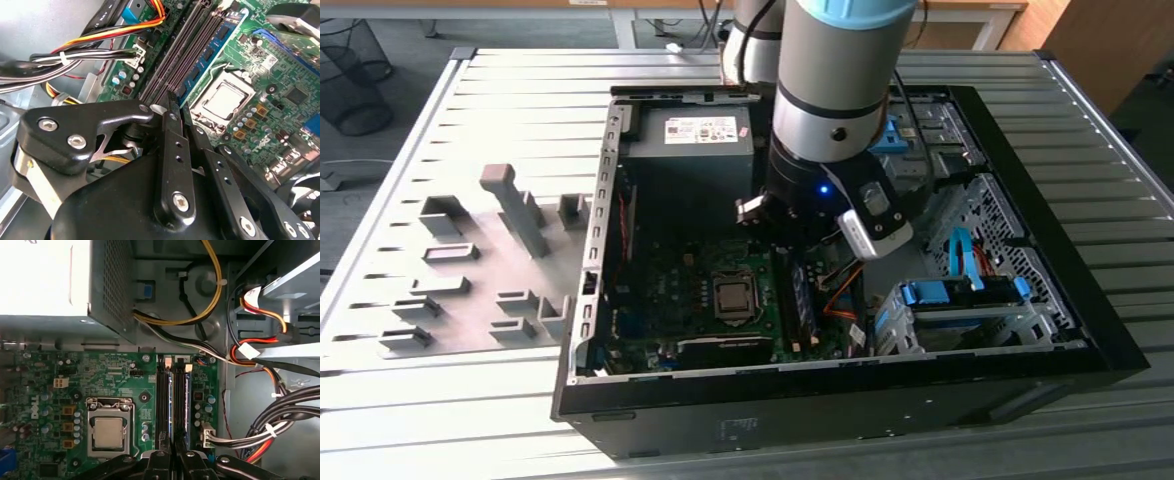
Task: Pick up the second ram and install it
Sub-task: 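Insert the second ram into the second slot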
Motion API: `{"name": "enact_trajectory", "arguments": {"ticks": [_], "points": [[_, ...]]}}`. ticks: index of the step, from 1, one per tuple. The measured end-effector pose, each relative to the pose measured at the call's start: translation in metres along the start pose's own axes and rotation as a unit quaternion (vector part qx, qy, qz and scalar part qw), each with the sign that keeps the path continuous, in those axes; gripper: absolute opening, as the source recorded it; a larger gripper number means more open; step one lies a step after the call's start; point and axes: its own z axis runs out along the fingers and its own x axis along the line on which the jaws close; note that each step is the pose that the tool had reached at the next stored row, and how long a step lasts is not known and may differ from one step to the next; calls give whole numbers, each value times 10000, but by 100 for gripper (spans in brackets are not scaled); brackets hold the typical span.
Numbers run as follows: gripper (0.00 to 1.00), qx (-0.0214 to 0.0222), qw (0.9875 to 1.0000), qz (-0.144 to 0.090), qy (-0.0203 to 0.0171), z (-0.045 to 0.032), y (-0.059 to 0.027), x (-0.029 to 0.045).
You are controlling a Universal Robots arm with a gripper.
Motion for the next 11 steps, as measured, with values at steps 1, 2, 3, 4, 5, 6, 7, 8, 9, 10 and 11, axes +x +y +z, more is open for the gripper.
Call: {"name": "enact_trajectory", "arguments": {"ticks": [1,2,3,4,5,6,7,8,9,10,11], "points": [[14,-1,10000,1,0,18,-1,1],[14,-1,10000,7,0,36,-1,4],[14,-1,10000,21,0,55,-1,10],[14,0,10000,39,0,73,-1,16],[14,0,10000,58,-1,86,-2,19],[14,0,10000,62,0,89,-2,19],[14,0,10000,62,0,89,-2,19],[14,1,10000,62,0,88,-2,19],[14,1,10000,62,0,89,-2,19],[14,0,10000,62,0,91,-1,19],[14,0,10000,62,-1,94,-1,19]]}}
